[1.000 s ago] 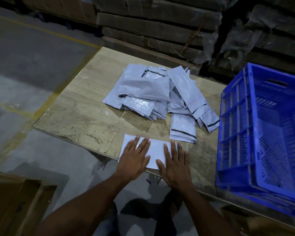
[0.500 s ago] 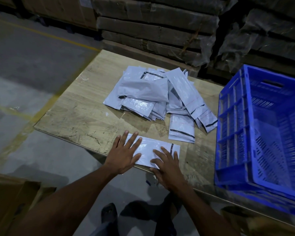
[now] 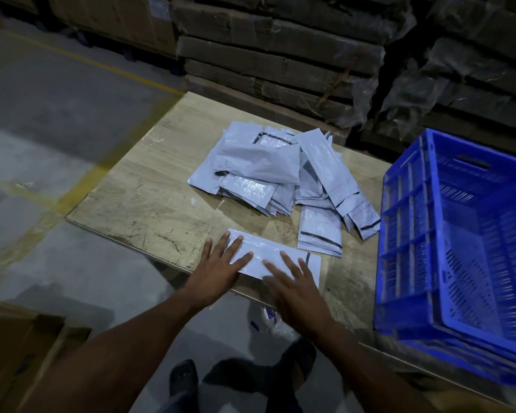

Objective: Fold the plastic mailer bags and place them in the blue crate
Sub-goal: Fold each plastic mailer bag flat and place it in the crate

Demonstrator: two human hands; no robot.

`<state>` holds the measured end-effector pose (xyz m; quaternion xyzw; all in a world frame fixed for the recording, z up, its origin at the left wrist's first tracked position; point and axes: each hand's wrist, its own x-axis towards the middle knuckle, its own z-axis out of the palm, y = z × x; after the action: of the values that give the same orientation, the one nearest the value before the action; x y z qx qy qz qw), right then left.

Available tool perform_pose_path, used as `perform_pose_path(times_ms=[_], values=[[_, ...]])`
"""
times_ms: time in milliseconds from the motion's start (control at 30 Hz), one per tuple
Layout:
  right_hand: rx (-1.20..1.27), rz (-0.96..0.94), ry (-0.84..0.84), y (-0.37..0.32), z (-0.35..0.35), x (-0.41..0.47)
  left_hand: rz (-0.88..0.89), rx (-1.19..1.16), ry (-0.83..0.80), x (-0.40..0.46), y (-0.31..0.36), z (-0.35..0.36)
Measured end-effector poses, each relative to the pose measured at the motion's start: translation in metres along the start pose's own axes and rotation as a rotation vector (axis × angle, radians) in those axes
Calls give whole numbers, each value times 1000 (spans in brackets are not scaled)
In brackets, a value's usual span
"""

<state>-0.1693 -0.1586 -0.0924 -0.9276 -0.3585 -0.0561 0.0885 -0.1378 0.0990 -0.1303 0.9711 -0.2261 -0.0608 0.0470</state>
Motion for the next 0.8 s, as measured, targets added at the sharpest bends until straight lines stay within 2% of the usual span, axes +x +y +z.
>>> perform_pose_path(times_ms=[67,133,267,400,567,700,800], values=[[-87,-207,-49,-5,-3,-2,7,-30,7,1,1,2],[-167,-265,-132,-6,0,3,8,-84,15,1,1,3],[-146,-187,-199,2,-4,21,18,-206,62,-2,2,2],[-11,-98,-126,8,-24,33,-82,-395,174,-10,-1,0],[230,77,-36,10,-50,33,-119,-494,252,-12,2,-1],[411,59,56,9,-61,34,-124,-477,221,-15,4,-2],[270,28,-26,21,-56,36,-128,-383,142,-11,4,-2]])
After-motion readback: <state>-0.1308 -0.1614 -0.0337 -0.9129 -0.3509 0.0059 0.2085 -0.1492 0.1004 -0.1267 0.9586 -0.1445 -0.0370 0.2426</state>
